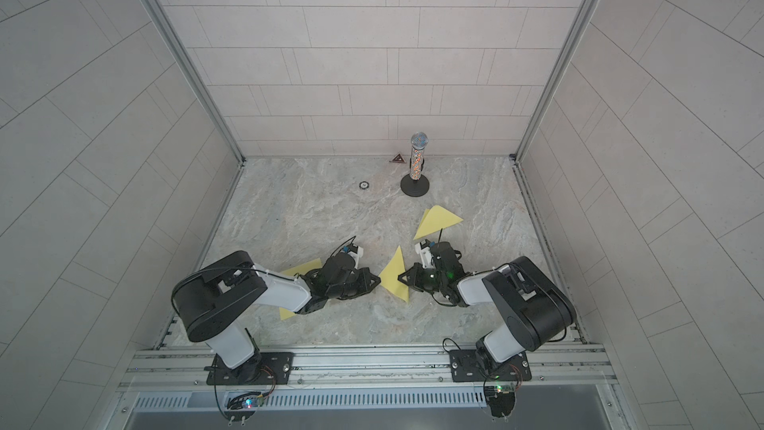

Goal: Fold the square paper diagonally
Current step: Fold the paper at the center of the board.

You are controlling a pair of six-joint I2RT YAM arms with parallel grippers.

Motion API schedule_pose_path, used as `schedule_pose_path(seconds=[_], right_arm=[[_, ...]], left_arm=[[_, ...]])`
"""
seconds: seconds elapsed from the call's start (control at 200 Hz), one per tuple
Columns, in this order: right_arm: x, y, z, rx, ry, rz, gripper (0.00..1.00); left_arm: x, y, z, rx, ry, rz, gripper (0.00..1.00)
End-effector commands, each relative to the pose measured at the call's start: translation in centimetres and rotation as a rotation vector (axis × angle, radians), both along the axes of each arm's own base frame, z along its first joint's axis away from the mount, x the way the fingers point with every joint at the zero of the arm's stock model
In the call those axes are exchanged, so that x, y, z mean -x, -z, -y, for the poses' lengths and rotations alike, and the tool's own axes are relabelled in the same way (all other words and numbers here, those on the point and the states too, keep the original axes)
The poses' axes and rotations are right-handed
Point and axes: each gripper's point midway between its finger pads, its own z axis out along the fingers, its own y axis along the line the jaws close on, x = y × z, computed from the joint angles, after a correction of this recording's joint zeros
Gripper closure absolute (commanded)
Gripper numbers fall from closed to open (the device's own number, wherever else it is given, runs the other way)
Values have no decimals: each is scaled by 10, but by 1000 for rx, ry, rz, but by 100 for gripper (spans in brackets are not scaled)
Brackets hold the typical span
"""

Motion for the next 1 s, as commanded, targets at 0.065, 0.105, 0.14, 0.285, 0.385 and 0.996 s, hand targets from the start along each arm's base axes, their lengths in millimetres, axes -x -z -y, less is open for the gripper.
schedule_pose_path(seconds=[0.065,0.105,0.14,0.285,0.385,0.996], right_arm=[[3,-1,2,10,2,9,93],[5,-1,3,11,1,6,80],[6,-1,4,13,1,6,69],[18,3,8,23,0,-13,58],[26,6,12,22,6,-27,62],[45,9,15,20,39,-66,58]], left_arm=[[24,50,-35,-187,-6,-120,98],[24,51,-35,-187,-7,-119,98],[24,51,-36,-188,-7,-121,98],[24,51,-36,-188,-7,-121,98],[24,51,-35,-187,-4,-121,99],[24,51,-36,-188,-6,-119,99]])
